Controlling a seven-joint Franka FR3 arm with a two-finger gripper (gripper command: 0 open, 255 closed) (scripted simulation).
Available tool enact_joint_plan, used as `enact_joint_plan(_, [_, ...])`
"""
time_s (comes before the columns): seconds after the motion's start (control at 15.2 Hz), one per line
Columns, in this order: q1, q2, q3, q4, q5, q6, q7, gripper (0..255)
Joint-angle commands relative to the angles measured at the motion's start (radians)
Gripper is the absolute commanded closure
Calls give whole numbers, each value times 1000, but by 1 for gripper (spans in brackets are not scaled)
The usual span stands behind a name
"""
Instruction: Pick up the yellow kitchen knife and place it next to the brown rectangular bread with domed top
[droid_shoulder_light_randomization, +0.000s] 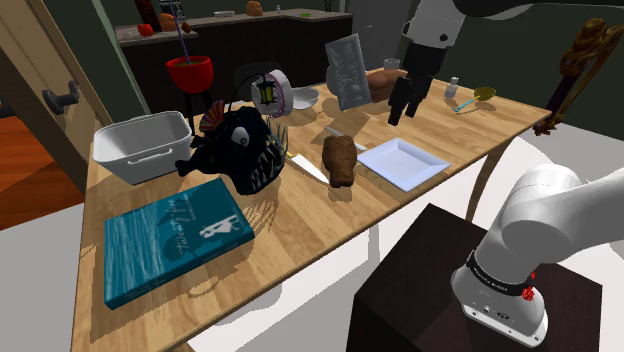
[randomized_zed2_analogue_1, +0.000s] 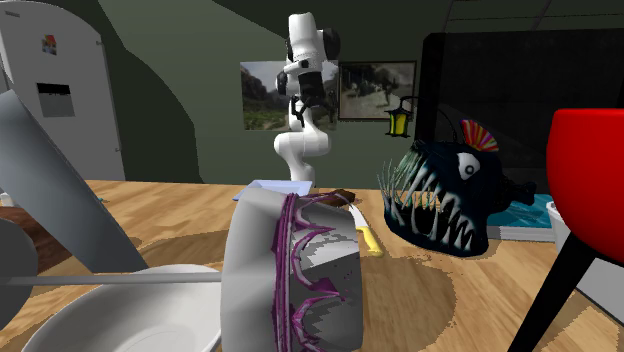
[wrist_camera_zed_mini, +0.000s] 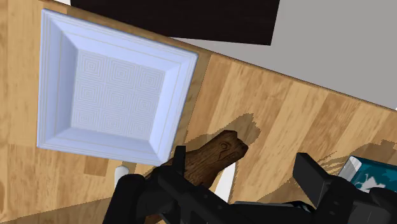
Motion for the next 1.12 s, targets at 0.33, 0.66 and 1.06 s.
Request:
enact_joint_plan(0.33, [1, 169, 47, 29, 13, 145, 53, 0])
enact_joint_plan(0.66, [-2, 354, 88, 94, 12, 269, 109, 0])
enact_joint_plan(1.06, [-9, 585, 127, 216, -13, 381, 185, 0])
